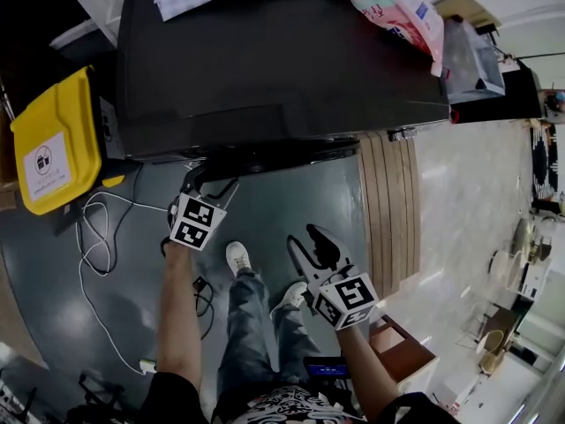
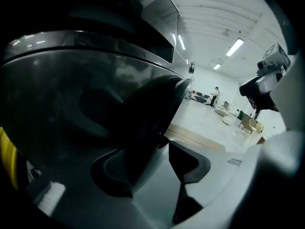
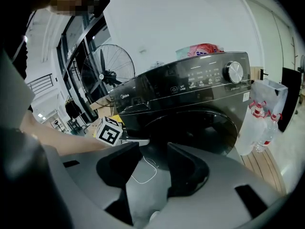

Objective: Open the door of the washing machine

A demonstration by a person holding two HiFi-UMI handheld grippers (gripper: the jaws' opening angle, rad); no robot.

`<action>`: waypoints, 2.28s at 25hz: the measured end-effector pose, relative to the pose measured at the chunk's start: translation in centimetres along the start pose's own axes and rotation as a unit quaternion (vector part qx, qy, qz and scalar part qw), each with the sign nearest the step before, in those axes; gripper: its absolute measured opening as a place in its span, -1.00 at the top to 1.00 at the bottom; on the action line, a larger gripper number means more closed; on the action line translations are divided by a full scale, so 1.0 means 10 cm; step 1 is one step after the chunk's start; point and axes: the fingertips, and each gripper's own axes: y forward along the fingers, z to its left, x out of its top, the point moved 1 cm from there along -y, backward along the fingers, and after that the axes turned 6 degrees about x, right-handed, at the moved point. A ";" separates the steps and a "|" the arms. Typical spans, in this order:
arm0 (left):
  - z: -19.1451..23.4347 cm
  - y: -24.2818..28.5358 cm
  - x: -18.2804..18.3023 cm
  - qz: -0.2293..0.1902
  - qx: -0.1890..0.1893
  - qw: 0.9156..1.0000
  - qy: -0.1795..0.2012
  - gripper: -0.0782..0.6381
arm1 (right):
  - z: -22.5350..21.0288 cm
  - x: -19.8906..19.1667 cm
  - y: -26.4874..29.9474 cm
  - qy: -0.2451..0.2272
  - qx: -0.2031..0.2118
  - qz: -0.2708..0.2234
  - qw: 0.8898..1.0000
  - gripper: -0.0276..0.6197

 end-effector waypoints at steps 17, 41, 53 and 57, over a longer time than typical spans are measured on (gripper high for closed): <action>-0.58 -0.32 -0.32 -0.021 0.034 0.998 -0.045 0.19 | -0.05 -0.11 -0.01 0.006 0.005 0.012 1.000 0.35; -2.17 -0.71 -0.81 0.043 -0.079 0.996 -0.001 0.24 | -0.51 -0.44 -0.13 0.094 -0.112 0.032 0.989 0.07; -2.05 -0.85 -0.55 0.006 -0.133 0.990 -0.040 0.24 | -0.64 -0.70 -0.45 0.092 -0.105 0.059 0.988 0.13; -1.84 -0.71 -0.34 -0.015 -0.111 0.988 -0.109 0.27 | -0.72 -0.79 -0.64 0.083 -0.106 0.068 0.989 0.14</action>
